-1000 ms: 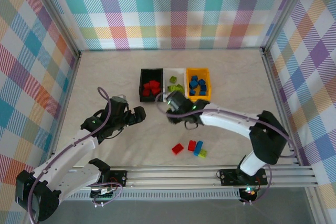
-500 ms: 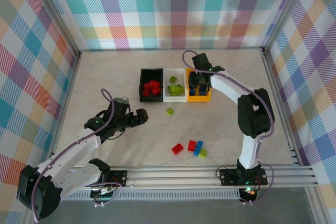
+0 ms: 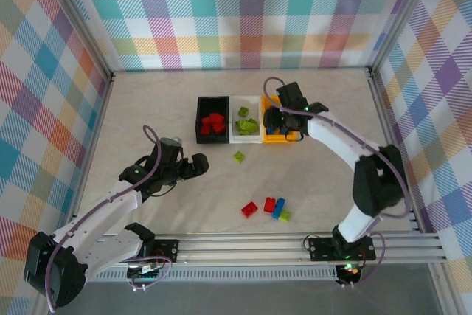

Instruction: Sort the legos into containers by color

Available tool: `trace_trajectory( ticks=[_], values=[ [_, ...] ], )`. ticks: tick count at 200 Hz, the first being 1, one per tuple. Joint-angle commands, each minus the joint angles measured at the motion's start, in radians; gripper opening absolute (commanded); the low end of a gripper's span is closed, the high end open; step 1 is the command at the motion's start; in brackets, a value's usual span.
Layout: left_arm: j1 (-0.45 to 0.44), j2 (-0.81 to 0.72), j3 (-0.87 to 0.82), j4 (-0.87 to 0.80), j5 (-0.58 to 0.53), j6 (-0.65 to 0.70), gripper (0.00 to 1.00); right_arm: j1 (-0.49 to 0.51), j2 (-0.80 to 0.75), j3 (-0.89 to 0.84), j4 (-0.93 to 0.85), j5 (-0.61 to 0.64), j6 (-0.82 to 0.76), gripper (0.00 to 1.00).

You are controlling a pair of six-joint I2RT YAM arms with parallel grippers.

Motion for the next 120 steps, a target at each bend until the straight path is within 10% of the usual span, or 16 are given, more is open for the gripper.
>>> trace_trajectory(
  ticks=[1, 120],
  values=[
    [0.014, 0.004, -0.02, 0.026, 0.017, 0.0, 1.0, 0.059, -0.107, -0.127, -0.031, -0.045, 0.036, 0.68],
    [0.021, 0.064, -0.043, 0.076, 0.035, 0.001, 1.0, 0.367, -0.368, -0.531, -0.301, -0.136, 0.233, 0.66]
  ],
)
